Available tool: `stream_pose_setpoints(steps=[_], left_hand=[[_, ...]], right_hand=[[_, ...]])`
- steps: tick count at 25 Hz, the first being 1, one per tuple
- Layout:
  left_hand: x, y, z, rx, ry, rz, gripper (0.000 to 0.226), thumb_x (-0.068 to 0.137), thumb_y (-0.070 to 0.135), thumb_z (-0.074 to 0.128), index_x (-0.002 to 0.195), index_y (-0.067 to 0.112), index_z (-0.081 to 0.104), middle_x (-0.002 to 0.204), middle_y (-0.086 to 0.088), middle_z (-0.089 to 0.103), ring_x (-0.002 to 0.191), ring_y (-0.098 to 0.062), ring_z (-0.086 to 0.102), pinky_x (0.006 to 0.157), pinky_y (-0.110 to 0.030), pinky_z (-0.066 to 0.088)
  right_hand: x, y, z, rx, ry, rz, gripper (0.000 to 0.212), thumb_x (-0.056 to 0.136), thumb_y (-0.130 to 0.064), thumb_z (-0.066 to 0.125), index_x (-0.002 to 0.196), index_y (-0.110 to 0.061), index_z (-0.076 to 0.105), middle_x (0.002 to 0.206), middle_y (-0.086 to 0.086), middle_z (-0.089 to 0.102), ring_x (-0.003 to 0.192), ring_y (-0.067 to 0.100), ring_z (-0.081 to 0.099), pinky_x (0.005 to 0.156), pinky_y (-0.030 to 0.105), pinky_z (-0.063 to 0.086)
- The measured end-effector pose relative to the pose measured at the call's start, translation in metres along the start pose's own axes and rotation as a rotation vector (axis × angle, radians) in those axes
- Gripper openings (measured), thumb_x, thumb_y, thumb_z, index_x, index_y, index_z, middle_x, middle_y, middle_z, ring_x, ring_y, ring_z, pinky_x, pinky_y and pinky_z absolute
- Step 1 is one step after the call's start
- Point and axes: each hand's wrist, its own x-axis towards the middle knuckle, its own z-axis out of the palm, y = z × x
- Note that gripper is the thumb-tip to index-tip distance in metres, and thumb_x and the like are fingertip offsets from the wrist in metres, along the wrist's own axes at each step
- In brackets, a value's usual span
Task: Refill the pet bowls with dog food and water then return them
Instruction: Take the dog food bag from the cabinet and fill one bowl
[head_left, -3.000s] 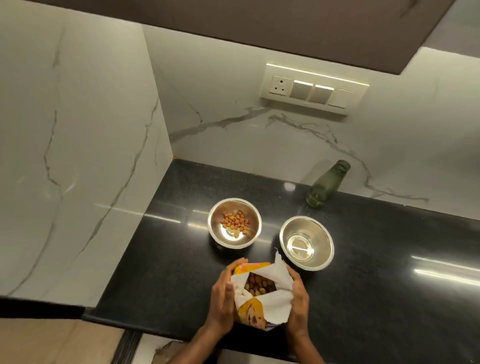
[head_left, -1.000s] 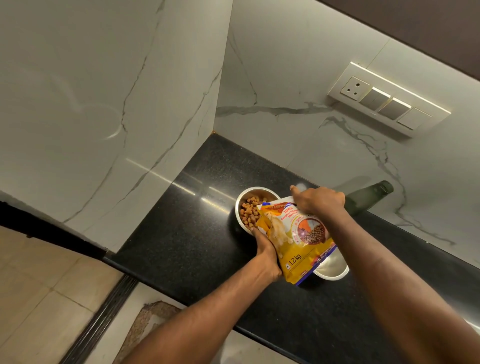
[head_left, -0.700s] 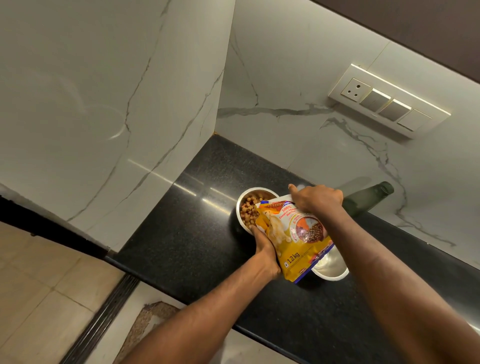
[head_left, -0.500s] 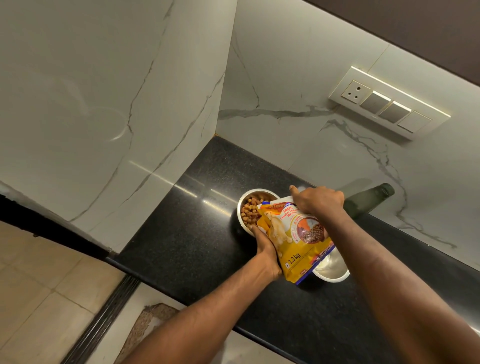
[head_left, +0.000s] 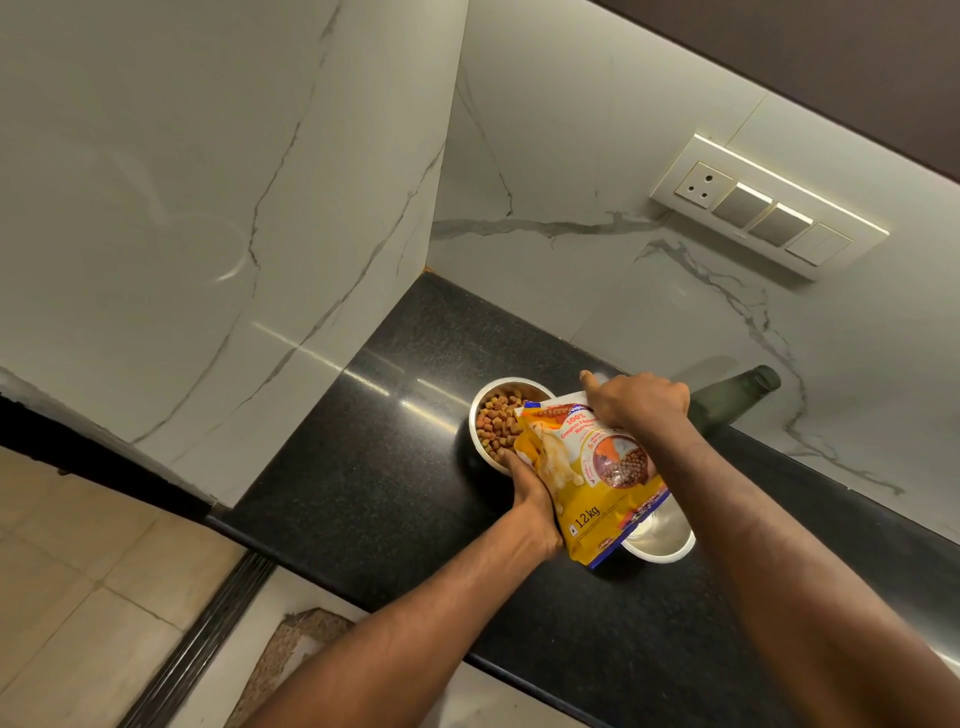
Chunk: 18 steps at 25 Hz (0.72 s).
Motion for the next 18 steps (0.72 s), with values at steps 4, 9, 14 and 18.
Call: stream_pose_setpoints(steps=[4,9,14,18], left_hand=[[0.005,0.001,-0.002,0.019,0.005,0.008,0.109,0.083,0.099,0.011,0.128,0.024,0.076,0.126,-0.022,0.079,0.12,-0.045,0.072,0.103,-0.062,0.058],[0.012,0.001,-0.007,0.066,0.002,0.013,0.106,0.085,0.098,0.015,0.129,0.023,0.075,0.124,-0.021,0.079,0.119,-0.043,0.072,0.096,-0.059,0.06],[0.022,0.004,-0.015,0.172,-0.01,0.091,0.103,0.085,0.097,0.018,0.139,0.028,0.071,0.128,-0.018,0.079,0.121,-0.041,0.073,0.105,-0.061,0.057],[0.03,-0.003,-0.024,0.219,-0.042,0.123,0.101,0.085,0.098,0.019,0.137,0.03,0.072,0.124,-0.016,0.081,0.12,-0.04,0.074,0.107,-0.063,0.056]], right_hand=[[-0.003,0.001,-0.002,0.024,0.013,-0.008,0.081,0.105,-0.078,0.025,0.082,-0.018,0.074,0.081,0.002,0.07,0.069,0.018,0.059,0.086,0.04,0.044],[-0.007,0.013,0.008,0.075,0.05,-0.019,0.083,0.106,-0.078,0.02,0.101,-0.018,0.076,0.087,0.004,0.066,0.09,0.024,0.061,0.102,0.045,0.046],[-0.02,0.043,0.041,0.275,0.101,0.042,0.077,0.107,-0.074,0.021,0.103,-0.014,0.068,0.096,0.006,0.066,0.087,0.025,0.059,0.086,0.046,0.037],[-0.034,0.052,0.062,0.409,0.077,0.074,0.076,0.107,-0.074,0.022,0.11,-0.015,0.07,0.097,0.007,0.067,0.091,0.028,0.065,0.091,0.049,0.041]])
